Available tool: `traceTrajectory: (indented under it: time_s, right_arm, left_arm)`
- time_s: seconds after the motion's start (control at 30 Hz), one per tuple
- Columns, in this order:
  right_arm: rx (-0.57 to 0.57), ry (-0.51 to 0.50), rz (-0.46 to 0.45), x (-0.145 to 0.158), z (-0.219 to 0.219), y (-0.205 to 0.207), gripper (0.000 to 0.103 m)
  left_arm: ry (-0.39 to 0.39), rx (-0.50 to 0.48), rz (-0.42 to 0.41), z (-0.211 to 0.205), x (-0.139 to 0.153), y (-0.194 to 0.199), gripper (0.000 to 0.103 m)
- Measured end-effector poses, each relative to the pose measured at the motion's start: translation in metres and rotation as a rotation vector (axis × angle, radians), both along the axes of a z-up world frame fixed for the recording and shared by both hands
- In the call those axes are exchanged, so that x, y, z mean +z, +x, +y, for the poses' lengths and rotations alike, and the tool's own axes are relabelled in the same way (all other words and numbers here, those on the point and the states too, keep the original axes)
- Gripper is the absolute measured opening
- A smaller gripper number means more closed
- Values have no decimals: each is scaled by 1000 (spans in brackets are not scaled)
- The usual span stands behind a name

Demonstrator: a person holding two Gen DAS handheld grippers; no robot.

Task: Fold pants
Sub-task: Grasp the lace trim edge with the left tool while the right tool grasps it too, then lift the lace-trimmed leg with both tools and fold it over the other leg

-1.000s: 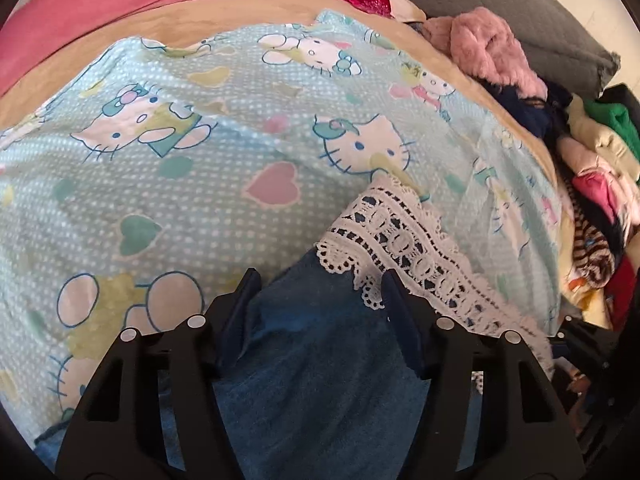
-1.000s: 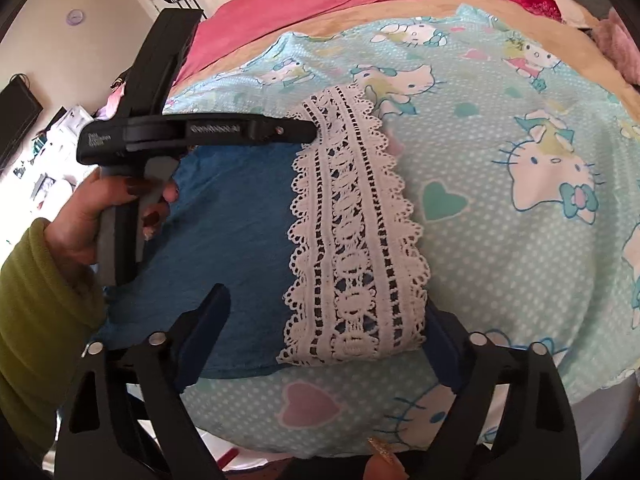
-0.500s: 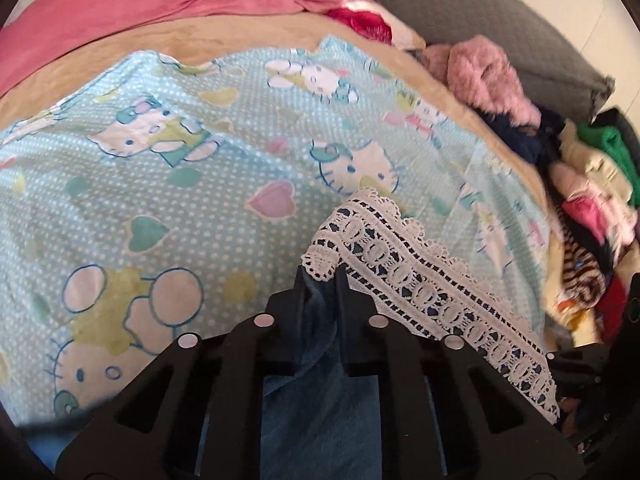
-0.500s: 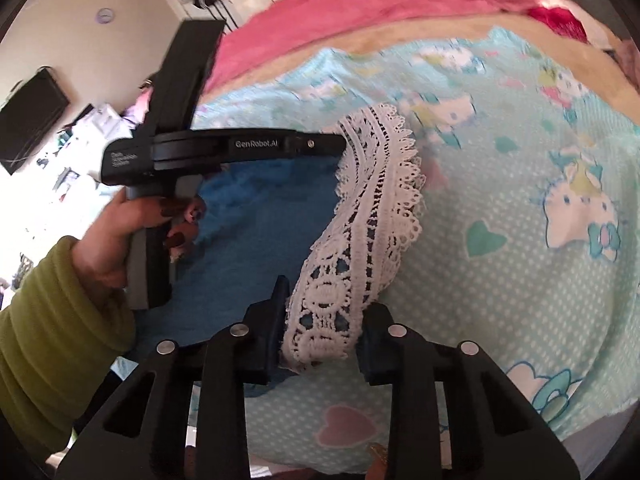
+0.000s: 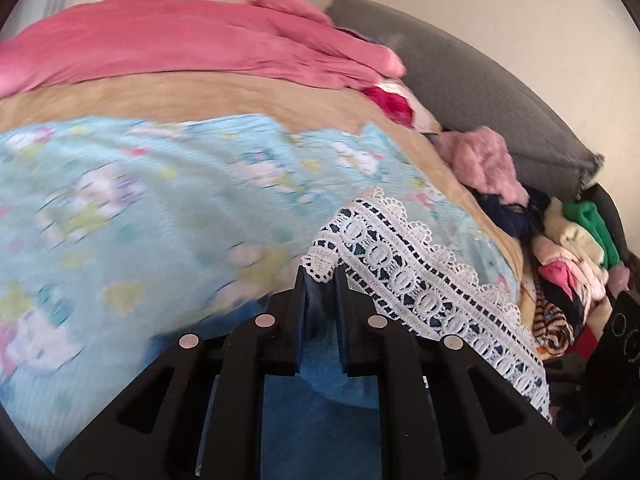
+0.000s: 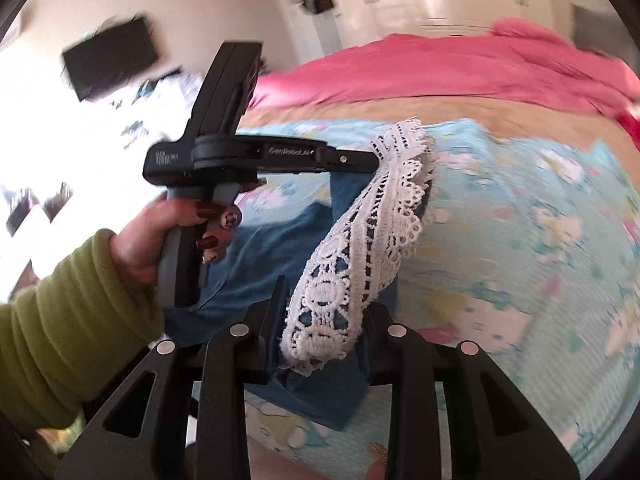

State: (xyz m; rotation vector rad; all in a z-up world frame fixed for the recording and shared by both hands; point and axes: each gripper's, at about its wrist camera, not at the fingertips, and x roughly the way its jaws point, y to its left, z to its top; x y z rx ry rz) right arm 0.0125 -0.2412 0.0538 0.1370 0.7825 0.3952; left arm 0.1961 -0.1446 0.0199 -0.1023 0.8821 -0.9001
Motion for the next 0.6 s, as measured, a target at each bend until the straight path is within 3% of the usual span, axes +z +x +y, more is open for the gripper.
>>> traceTrajectory:
  time_s: [0.2, 0.33, 0.4, 0.47, 0.5, 0.6]
  right_arm:
    - [136, -181, 15, -21, 79, 19, 28]
    - [221, -356, -15, -45, 129, 6, 31]
    - [272, -416, -29, -57, 149, -4, 35]
    - [322, -423, -27, -63, 162, -13, 42]
    - [342, -425, -40, -64, 166, -19, 52]
    - [373, -385, -69, -55, 161, -32, 56]
  left_arm:
    - [-31, 231, 97, 89, -22, -1, 10]
    - [-75, 337, 113, 142, -21, -17, 23]
    - [-102, 356, 143, 160, -22, -22, 23]
    - [-121, 354, 169, 167, -24, -26, 33]
    - [-119, 355, 175, 170, -26, -27, 35]
    - [-89, 354, 192, 168, -33, -28, 36]
